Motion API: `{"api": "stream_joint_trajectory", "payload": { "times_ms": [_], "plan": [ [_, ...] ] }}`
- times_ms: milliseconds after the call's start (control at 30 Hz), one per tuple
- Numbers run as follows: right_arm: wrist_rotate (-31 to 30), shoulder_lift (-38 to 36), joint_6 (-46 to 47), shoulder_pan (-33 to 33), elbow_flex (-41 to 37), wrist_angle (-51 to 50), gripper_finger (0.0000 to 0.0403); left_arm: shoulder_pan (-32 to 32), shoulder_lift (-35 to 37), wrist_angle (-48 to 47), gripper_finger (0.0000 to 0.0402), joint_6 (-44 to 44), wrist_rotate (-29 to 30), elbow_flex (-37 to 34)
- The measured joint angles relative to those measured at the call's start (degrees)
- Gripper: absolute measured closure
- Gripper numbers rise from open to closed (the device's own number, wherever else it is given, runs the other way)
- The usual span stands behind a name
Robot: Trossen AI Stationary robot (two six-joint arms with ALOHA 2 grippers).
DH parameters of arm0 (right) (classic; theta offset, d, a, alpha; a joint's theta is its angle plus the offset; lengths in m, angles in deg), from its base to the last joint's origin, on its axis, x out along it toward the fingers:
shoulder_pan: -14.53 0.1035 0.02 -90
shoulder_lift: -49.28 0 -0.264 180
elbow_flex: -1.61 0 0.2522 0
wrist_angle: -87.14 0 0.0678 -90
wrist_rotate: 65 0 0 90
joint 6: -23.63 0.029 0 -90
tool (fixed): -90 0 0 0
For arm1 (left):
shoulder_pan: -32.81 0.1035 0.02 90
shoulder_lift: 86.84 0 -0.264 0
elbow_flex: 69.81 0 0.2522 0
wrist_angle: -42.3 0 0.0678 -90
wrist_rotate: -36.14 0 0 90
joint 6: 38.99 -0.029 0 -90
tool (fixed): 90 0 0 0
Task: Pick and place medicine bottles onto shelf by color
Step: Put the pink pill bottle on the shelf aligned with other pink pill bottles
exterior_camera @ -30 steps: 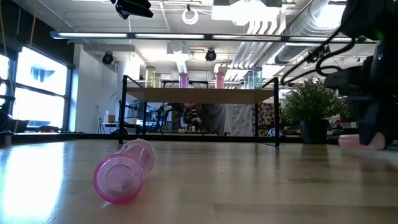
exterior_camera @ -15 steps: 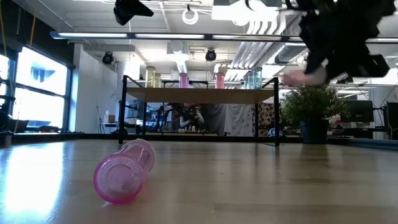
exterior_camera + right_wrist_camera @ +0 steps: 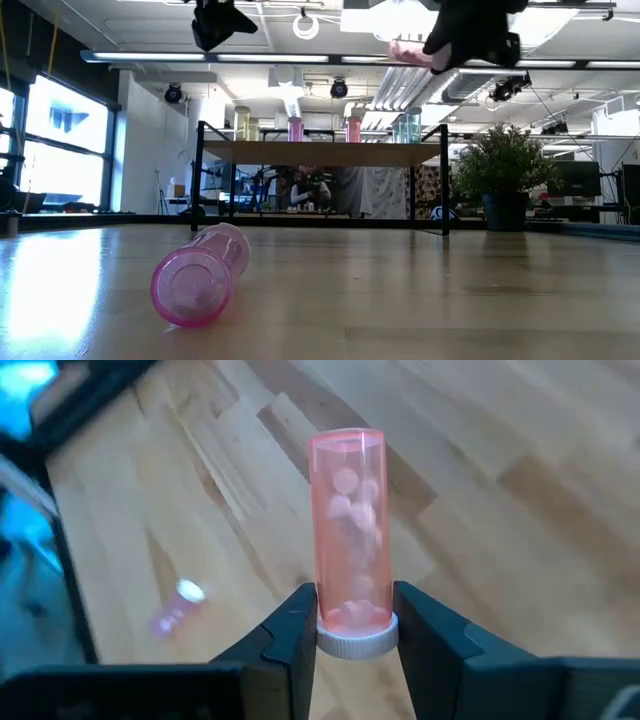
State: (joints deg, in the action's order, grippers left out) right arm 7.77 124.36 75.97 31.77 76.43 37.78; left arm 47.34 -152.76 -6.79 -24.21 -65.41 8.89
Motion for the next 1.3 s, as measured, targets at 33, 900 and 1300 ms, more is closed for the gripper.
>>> {"api": "stream_joint_trajectory", "payload": {
  "times_ms": [33,900,1300],
  "plan": [
    [0.8,0.5,-3.4,-0.7,1.3,-1.2,0.0299,-0.1,-0.5,0.3,0.0206,1.0,0.0,0.0],
    [3.7,1.8,-85.7,-11.3,11.3,6.4,0.0299,-0.9,-3.7,17.9,0.0206,36.8,-3.3,0.0],
    [2.2,1.8,-106.9,-11.3,11.3,16.8,0.0299,-1.2,-9.4,31.7,0.0206,46.9,-7.3,0.0]
  ]
}}
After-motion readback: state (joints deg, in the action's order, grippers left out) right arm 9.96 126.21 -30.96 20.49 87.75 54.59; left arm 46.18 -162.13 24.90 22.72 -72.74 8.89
